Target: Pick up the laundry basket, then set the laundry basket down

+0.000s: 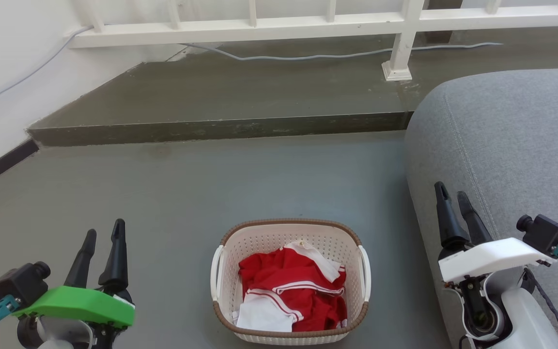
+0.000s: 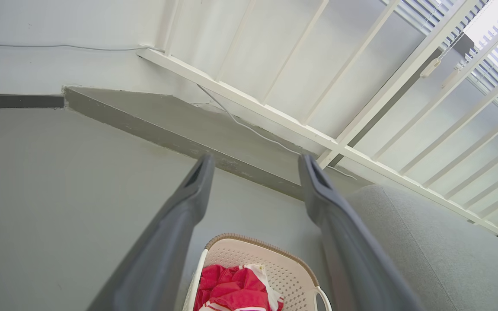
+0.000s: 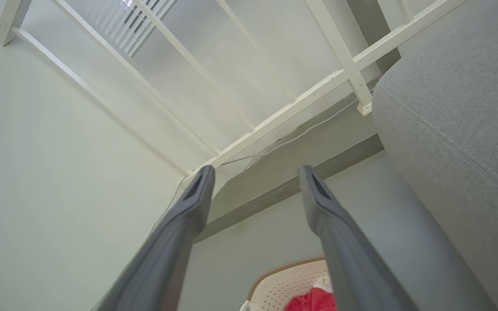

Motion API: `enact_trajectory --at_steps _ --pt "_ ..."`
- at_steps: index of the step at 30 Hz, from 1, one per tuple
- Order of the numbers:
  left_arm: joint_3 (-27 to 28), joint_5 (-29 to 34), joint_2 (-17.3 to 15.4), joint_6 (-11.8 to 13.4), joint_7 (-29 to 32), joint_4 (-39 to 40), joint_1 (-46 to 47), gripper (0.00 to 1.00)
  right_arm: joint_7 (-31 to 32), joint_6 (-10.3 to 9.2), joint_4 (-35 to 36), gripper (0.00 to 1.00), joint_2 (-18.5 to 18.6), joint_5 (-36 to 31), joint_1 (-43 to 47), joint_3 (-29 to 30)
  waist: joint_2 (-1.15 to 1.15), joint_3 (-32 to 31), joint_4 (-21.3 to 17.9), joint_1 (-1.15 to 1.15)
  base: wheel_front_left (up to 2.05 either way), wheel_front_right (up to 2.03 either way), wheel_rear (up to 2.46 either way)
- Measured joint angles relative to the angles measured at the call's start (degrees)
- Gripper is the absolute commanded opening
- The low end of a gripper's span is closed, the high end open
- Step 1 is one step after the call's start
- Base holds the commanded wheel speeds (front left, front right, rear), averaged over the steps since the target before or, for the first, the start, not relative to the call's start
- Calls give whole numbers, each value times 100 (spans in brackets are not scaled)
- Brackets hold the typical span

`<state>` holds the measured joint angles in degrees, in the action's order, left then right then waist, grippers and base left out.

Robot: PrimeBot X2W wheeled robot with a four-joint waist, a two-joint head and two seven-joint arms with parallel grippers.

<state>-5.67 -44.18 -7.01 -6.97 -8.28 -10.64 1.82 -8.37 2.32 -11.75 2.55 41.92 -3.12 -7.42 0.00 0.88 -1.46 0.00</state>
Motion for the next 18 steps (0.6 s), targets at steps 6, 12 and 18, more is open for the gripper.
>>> enact_trajectory --at_steps 6,12,18 --pt "-23 402 -1 0 -107 33 2 100 -101 -92 36 100 -3 -409 0 -56 0 4 -11 0 0 0 0" --pt "-51 803 -2 -1 -245 67 3 100 -229 -144 65 100 -2 -837 0 -135 0 10 -20 0 0 0 0" --pt "-93 1203 -10 -5 -350 116 5 100 -343 -193 96 100 -2 -1267 0 -249 0 14 -29 0 0 0 0"
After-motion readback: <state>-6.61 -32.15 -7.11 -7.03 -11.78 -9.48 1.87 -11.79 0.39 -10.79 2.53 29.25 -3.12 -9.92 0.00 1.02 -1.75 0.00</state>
